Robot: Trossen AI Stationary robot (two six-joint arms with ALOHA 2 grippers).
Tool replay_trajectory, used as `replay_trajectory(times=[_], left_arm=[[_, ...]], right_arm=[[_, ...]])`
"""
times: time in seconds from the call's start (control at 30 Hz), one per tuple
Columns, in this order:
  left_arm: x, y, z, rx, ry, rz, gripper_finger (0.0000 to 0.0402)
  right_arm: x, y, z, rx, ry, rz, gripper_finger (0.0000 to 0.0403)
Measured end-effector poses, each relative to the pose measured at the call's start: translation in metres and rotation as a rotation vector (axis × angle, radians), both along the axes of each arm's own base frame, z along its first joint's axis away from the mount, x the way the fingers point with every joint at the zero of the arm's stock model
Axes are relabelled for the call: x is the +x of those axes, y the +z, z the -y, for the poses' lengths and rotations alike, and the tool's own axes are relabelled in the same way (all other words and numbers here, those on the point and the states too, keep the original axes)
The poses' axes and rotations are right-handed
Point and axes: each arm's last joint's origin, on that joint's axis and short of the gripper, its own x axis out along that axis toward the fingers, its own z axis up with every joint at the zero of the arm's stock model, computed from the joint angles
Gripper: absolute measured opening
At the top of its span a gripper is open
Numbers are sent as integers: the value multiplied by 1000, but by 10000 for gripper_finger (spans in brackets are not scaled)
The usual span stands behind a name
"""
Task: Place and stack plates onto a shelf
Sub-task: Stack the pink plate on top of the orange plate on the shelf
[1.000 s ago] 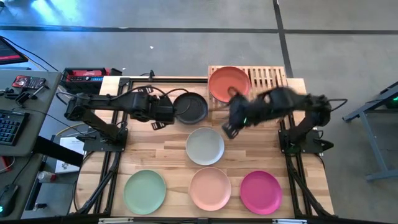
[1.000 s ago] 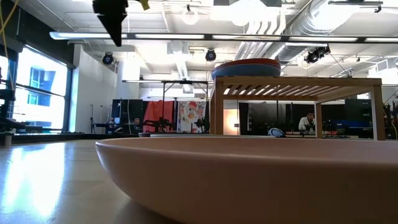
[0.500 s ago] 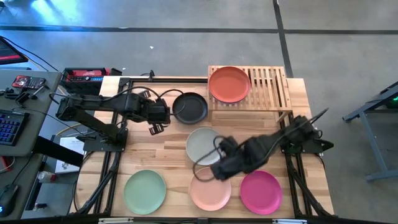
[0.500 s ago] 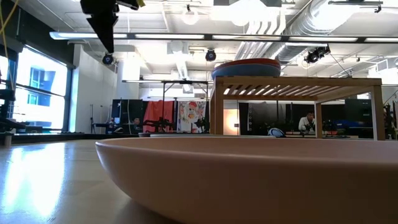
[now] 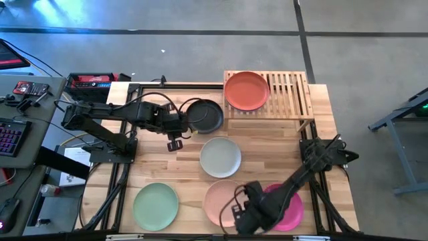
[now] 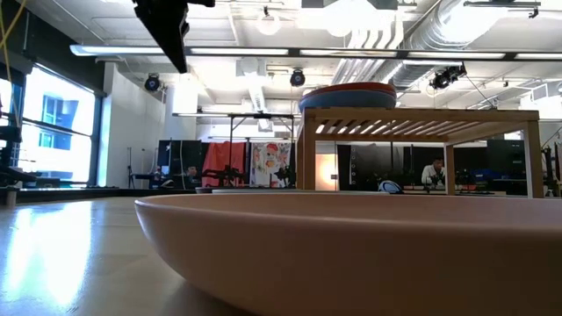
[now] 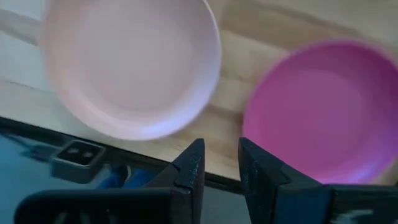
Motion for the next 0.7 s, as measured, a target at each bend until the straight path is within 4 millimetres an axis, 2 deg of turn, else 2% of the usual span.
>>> replay_trajectory(times=[0.17, 0.47, 0.7], left_arm=[[1, 0, 0, -1, -1, 7, 90], [1, 0, 0, -1, -1, 8, 90], [1, 0, 0, -1, -1, 8, 90]], right_arm=[[-5, -19, -19, 23, 11, -84, 74], [0, -46, -29, 9, -2, -153, 74], [0, -79, -44, 15, 14, -268, 74]])
